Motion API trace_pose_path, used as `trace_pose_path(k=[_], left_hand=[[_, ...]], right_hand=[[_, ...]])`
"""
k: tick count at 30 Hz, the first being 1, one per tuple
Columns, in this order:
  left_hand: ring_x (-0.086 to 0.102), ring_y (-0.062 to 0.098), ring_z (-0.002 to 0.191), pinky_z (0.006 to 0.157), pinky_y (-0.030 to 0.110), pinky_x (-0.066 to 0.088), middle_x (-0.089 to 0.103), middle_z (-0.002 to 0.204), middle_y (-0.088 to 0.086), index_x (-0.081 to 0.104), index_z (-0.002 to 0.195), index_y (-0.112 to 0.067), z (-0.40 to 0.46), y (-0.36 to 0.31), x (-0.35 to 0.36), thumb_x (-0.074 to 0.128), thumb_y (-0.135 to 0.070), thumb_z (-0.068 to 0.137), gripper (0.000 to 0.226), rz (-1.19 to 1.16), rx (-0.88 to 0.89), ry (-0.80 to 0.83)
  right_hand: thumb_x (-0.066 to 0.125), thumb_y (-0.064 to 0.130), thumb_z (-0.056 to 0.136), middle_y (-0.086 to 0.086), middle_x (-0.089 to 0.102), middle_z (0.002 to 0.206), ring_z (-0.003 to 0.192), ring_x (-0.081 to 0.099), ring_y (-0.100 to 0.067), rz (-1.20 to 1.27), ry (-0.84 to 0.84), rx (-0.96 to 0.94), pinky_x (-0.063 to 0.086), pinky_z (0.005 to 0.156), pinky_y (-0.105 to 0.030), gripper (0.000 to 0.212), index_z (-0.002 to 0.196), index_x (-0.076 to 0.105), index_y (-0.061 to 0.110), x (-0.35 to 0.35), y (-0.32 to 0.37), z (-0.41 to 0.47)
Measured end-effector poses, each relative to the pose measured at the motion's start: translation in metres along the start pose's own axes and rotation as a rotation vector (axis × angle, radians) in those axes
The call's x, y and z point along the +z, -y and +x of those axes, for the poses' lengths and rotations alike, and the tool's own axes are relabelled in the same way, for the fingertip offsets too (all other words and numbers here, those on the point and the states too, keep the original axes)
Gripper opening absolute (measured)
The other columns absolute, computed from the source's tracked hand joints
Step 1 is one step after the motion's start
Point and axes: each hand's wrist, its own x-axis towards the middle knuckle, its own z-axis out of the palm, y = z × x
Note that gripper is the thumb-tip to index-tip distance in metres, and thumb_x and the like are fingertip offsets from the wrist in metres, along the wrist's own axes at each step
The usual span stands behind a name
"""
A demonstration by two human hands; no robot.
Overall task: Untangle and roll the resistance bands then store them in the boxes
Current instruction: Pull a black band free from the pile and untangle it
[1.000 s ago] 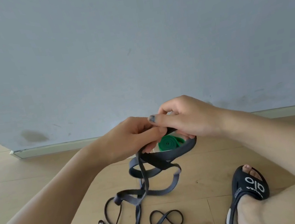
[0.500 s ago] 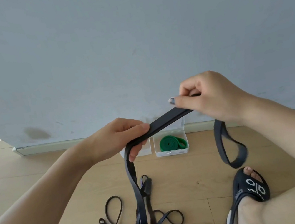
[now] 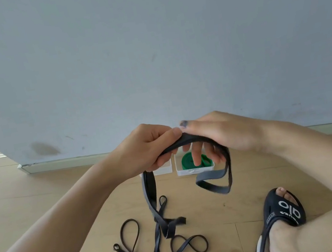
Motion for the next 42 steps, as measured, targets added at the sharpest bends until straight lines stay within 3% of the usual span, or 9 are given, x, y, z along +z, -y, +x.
trace_pose_path(k=[6, 9, 16, 25, 28, 31, 36, 40, 42], left_hand=[[0.048, 0.015, 0.044, 0.06, 0.027, 0.045, 0.054, 0.049, -0.002, 0.055, 0.076, 0.003, 0.006, 0.012, -0.003, 0.045, -0.049, 0.105, 0.061, 0.061, -0.012, 0.02], [0.053, 0.02, 0.047, 0.067, 0.022, 0.049, 0.053, 0.046, 0.0, 0.055, 0.07, -0.007, 0.002, 0.02, -0.008, 0.045, -0.054, 0.098, 0.056, 0.011, 0.003, 0.045], [0.046, 0.022, 0.051, 0.079, 0.037, 0.061, 0.044, 0.049, 0.002, 0.053, 0.059, -0.024, 0.001, 0.028, -0.015, 0.043, -0.04, 0.109, 0.053, -0.051, -0.024, 0.056], [0.036, 0.015, 0.05, 0.053, 0.018, 0.036, 0.044, 0.05, -0.003, 0.049, 0.064, -0.011, -0.002, 0.021, -0.017, 0.05, -0.04, 0.106, 0.052, 0.113, -0.054, -0.005], [0.035, 0.015, 0.047, 0.052, 0.02, 0.035, 0.044, 0.048, -0.003, 0.047, 0.059, -0.014, -0.003, 0.016, -0.011, 0.049, -0.04, 0.106, 0.054, 0.085, -0.025, -0.021], [0.042, 0.017, 0.042, 0.054, 0.026, 0.042, 0.051, 0.047, 0.001, 0.052, 0.063, -0.014, 0.0, 0.006, -0.002, 0.047, -0.041, 0.107, 0.052, 0.076, -0.007, 0.038], [0.055, 0.017, 0.046, 0.06, 0.022, 0.049, 0.062, 0.054, 0.006, 0.059, 0.075, 0.001, 0.006, 0.006, 0.008, 0.047, -0.044, 0.106, 0.056, 0.088, 0.001, 0.078], [0.055, 0.012, 0.052, 0.073, 0.026, 0.051, 0.061, 0.051, 0.009, 0.059, 0.078, 0.005, 0.009, 0.012, 0.008, 0.039, -0.051, 0.106, 0.065, 0.092, -0.003, 0.089], [0.059, 0.014, 0.057, 0.086, 0.035, 0.057, 0.06, 0.051, 0.007, 0.058, 0.078, 0.004, 0.009, 0.019, 0.006, 0.038, -0.05, 0.107, 0.064, 0.077, -0.01, 0.105]], right_hand=[[0.06, 0.051, 0.099, 0.004, 0.033, 0.05, 0.044, 0.029, -0.013, -0.133, -0.054, -0.053, 0.027, 0.047, -0.024, 0.05, 0.068, 0.053, 0.013, -0.011, 0.001, -0.003], [0.062, 0.046, 0.099, 0.0, 0.028, 0.05, 0.044, 0.022, -0.015, -0.079, -0.046, -0.004, 0.023, 0.047, -0.028, 0.048, 0.068, 0.05, 0.011, -0.028, -0.003, -0.008], [0.061, 0.043, 0.099, 0.003, 0.025, 0.051, 0.045, 0.019, -0.014, -0.032, -0.03, 0.09, 0.024, 0.043, -0.023, 0.045, 0.071, 0.05, 0.01, -0.048, -0.013, -0.013], [0.057, 0.042, 0.101, -0.008, 0.046, 0.051, 0.049, 0.044, -0.021, -0.017, 0.017, 0.163, 0.043, 0.062, -0.033, 0.045, 0.071, 0.058, 0.007, -0.051, -0.027, -0.024], [0.051, 0.049, 0.102, -0.012, 0.074, 0.075, 0.063, 0.068, -0.024, 0.032, 0.079, 0.179, 0.055, 0.069, -0.038, 0.049, 0.088, 0.07, 0.005, -0.036, -0.02, -0.019], [0.043, 0.056, 0.102, -0.008, 0.08, 0.096, 0.077, 0.076, -0.026, 0.005, 0.103, 0.105, 0.062, 0.08, -0.042, 0.05, 0.11, 0.07, 0.015, -0.017, -0.009, -0.008], [0.046, 0.056, 0.106, -0.001, 0.056, 0.057, 0.056, 0.052, -0.021, 0.03, 0.059, -0.055, 0.049, 0.069, -0.037, 0.053, 0.068, 0.069, 0.026, 0.009, -0.004, 0.003], [0.052, 0.054, 0.102, 0.003, 0.04, 0.049, 0.046, 0.035, -0.016, -0.062, -0.003, -0.042, 0.035, 0.049, -0.022, 0.054, 0.086, 0.069, 0.006, 0.002, -0.006, 0.007], [0.056, 0.05, 0.102, 0.005, 0.036, 0.05, 0.045, 0.032, -0.014, -0.106, -0.029, -0.036, 0.031, 0.047, -0.022, 0.05, 0.075, 0.061, 0.008, -0.009, -0.007, 0.004]])
